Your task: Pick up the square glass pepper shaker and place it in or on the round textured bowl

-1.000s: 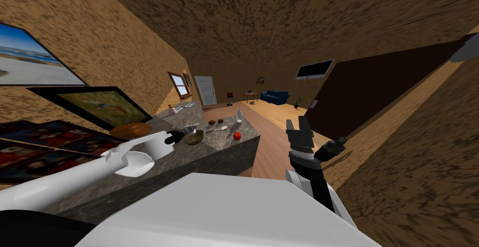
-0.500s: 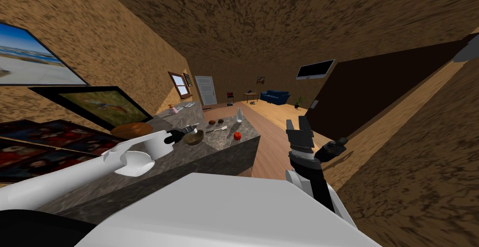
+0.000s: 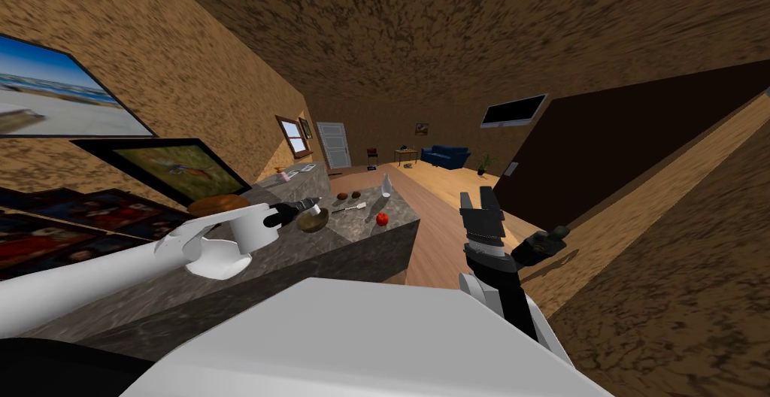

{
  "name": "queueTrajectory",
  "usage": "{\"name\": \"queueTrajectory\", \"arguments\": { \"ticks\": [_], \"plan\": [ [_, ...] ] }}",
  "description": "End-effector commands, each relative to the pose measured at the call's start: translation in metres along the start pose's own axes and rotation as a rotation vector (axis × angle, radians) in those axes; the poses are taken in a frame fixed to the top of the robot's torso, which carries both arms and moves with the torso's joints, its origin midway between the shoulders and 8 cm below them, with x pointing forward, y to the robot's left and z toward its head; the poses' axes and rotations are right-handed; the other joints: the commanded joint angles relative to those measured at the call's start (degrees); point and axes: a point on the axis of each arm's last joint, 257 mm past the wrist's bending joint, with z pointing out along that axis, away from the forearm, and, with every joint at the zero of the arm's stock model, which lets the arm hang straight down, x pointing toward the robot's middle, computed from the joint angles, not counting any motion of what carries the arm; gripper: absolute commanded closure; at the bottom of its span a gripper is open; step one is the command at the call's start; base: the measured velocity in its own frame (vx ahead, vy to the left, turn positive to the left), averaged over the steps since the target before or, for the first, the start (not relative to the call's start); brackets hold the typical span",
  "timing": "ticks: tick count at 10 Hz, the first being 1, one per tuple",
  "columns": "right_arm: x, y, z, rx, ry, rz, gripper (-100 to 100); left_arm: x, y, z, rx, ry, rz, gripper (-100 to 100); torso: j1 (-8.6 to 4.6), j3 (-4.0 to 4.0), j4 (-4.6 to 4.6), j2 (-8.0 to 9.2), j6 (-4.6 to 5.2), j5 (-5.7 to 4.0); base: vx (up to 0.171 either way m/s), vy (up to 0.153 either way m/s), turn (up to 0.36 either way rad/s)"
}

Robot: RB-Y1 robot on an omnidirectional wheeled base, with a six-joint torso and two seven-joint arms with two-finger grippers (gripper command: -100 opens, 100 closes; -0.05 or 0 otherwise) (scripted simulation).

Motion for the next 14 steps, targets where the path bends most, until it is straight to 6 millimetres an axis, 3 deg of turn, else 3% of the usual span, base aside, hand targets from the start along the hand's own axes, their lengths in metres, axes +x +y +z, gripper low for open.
{"name": "queueTrajectory", "arguments": {
  "ticks": [1, 11, 14],
  "plan": [
    [0.0, 0.0, 0.0, 0.0, 0.0, 0.0, 0, -0.002, -0.003, -0.003, 0.001, 0.001, 0.002, -100, 0.0, 0.0, 0.0, 0.0, 0.0, 0.0, 0.008, -0.01, 0.029],
    [0.0, 0.0, 0.0, 0.0, 0.0, 0.0, 0, -0.003, -0.009, -0.008, 0.006, 0.004, 0.007, -100, 0.11, 0.03, 0.01, 0.05, 0.01, 0.03, 0.0, 0.001, 0.001],
    [0.0, 0.0, 0.0, 0.0, 0.0, 0.0, 0, -0.014, -0.036, -0.031, 0.032, 0.006, 0.012, -100, -0.04, -0.01, 0.0, -0.02, -0.01, -0.01, 0.016, -0.02, 0.059]
  ]
}}
